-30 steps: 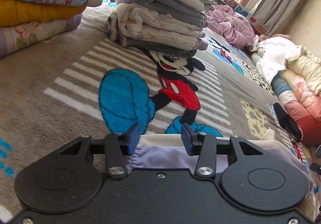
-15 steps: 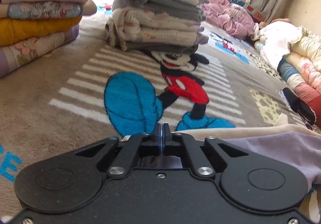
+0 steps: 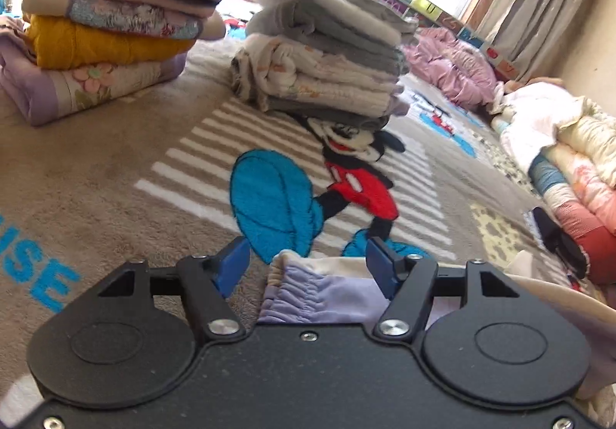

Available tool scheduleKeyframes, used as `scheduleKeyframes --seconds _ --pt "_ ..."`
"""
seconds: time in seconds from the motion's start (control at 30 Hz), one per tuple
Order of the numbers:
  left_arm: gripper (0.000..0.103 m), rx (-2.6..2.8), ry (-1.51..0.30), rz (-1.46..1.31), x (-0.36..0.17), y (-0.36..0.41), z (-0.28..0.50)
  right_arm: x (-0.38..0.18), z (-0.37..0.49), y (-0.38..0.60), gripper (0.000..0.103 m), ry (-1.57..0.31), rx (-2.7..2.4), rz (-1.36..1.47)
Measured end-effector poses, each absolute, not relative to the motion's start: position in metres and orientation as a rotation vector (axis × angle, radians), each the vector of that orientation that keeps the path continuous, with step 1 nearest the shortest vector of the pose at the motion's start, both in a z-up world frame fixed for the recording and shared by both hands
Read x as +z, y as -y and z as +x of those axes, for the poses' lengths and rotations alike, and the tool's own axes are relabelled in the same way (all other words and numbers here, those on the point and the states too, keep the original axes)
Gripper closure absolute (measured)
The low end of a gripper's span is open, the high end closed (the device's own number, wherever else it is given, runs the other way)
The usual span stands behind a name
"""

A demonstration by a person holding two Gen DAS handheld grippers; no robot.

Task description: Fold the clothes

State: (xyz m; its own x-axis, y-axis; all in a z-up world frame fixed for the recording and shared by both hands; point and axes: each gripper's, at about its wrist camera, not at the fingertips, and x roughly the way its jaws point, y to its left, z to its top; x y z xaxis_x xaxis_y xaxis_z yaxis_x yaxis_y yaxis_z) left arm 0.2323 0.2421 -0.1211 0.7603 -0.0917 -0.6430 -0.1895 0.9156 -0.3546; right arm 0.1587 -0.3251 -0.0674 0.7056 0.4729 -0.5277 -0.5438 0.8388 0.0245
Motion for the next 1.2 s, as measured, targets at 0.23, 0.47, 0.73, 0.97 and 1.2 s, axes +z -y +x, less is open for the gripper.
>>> scheduleKeyframes --seconds 0.23,0.47,0.73,0.97,1.2 --pt "0.091 -0.05 -0.597 -0.327 -0.081 -0.238 0.2 -0.07 0.137 0.322 0.077 -0.561 0.551 -0.204" --pt "0.091 -0.249 -0.489 -0.053 -0.047 -0.233 0.104 -0.083 0.119 0.344 0.077 -0.603 0.552 -0.199" --pt "0.06 -0.481 -0.422 -0.057 -0.022 -0.25 0.032 -0.086 0.094 0.364 0.076 -0.726 0.67 -0.198" --pt "0.052 -0.5 -0.334 -0.257 0.004 -0.238 0.047 -0.069 0.085 0.417 0.063 -0.634 0.688 0.142" --pt "0.052 -0.389 -0.499 -0.433 -0.02 -0.167 0.12 -0.098 0.117 0.461 0.045 -0.564 0.395 0.587"
